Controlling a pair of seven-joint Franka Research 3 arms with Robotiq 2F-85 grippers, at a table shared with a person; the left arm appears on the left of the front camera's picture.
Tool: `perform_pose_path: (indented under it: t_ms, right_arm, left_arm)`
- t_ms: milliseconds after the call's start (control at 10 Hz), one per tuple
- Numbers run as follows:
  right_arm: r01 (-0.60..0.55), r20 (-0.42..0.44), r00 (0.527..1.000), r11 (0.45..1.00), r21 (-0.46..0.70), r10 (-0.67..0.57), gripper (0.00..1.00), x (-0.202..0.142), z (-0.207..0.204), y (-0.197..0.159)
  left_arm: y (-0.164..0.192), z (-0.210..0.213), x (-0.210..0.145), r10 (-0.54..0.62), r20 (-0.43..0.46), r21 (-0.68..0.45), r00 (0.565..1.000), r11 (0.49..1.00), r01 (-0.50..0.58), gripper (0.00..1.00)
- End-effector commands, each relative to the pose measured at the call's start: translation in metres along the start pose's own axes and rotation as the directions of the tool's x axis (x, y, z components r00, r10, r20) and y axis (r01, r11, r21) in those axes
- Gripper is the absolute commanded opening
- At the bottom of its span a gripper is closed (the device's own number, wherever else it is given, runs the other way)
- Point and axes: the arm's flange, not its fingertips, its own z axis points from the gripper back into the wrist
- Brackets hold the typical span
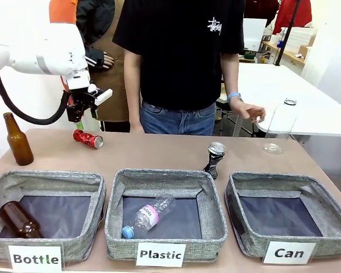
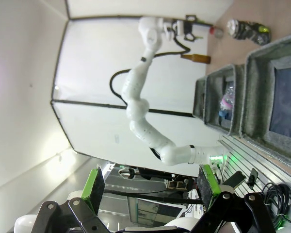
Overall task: Sort the can waste into the basket.
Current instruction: Pick up the can waste from the table and place it in the right Fabric basket.
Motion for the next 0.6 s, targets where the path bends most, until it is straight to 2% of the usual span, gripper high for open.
perform_pose_path:
  t_ms: [0,300,500]
  right_arm:
    - [-0.005,-0.012,1.000,1.000,0.002,0.005,1.00,-0.003,0.003,0.003]
    - [-0.005,-0.012,1.000,1.000,0.002,0.005,1.00,-0.003,0.003,0.003]
    - [-0.005,-0.012,1.000,1.000,0.002,0.005,1.00,-0.003,0.003,0.003]
  left_arm:
    - [0.009,-0.008,-0.004,-0.024,-0.044,-0.030,0.999,0.999,0.022,1.00]
    - [0.017,-0.040,-0.007,-0.046,-0.111,-0.107,0.993,0.994,0.034,1.00]
    - [0.017,-0.058,-0.012,-0.026,-0.105,-0.145,0.994,0.989,0.011,1.00]
